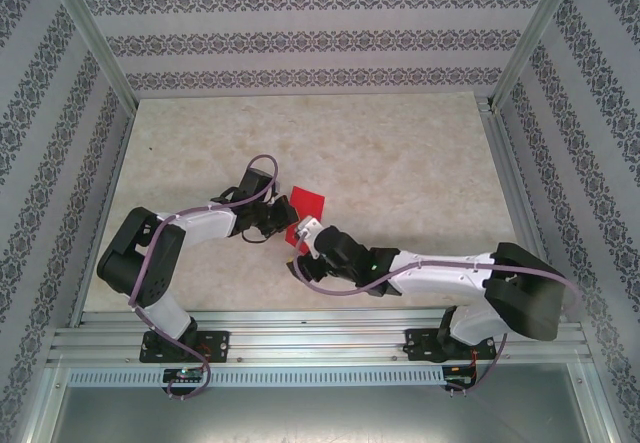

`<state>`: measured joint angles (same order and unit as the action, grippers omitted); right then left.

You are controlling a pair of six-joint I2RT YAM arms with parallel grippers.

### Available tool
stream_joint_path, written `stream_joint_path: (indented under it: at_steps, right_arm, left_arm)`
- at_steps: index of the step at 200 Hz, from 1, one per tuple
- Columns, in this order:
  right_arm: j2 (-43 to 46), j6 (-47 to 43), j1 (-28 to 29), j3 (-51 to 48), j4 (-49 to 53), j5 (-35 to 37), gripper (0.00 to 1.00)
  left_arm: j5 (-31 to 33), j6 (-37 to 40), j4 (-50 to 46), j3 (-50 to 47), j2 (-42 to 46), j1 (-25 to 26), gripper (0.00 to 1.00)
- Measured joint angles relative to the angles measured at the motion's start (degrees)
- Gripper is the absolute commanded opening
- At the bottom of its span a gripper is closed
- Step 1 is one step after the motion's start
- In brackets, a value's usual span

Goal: Fold a paper plane with a square sheet of paper (fold left side to right side)

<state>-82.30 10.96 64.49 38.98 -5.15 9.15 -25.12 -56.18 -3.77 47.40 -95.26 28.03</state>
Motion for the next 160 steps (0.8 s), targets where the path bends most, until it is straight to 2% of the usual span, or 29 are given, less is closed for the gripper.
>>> stream_joint_path:
  at_steps: [36, 66, 89, 133, 160]
  right_arm:
    - [-7.58, -4.07, 1.42, 4.39, 0.11, 6.58, 0.67]
    - [-11.54, -6.21, 1.42, 7.98, 0.24, 10.10, 0.61]
    - [-12.70, -6.93, 1.42, 9.40, 0.42, 11.85, 0.45]
    - [-12.85, -7.96, 1.33, 9.66, 1.33, 12.24, 0.00]
    - [-12.68, -7.93, 0.57, 9.60, 1.95, 10.97, 0.00]
  left_arm:
    - [0.20, -0.85, 0.46, 0.00, 0.00, 0.24, 0.07]
    - [0.17, -1.11, 0.76, 0.00, 0.00, 0.24, 0.08]
    - [0.20, -1.14, 0.76, 0.00, 0.00, 0.24, 0.08]
    - [0.44, -1.07, 0.72, 0.00, 0.00, 0.24, 0.12]
    - [0.66, -0.50, 0.48, 0.00, 0.00, 0.24, 0.19]
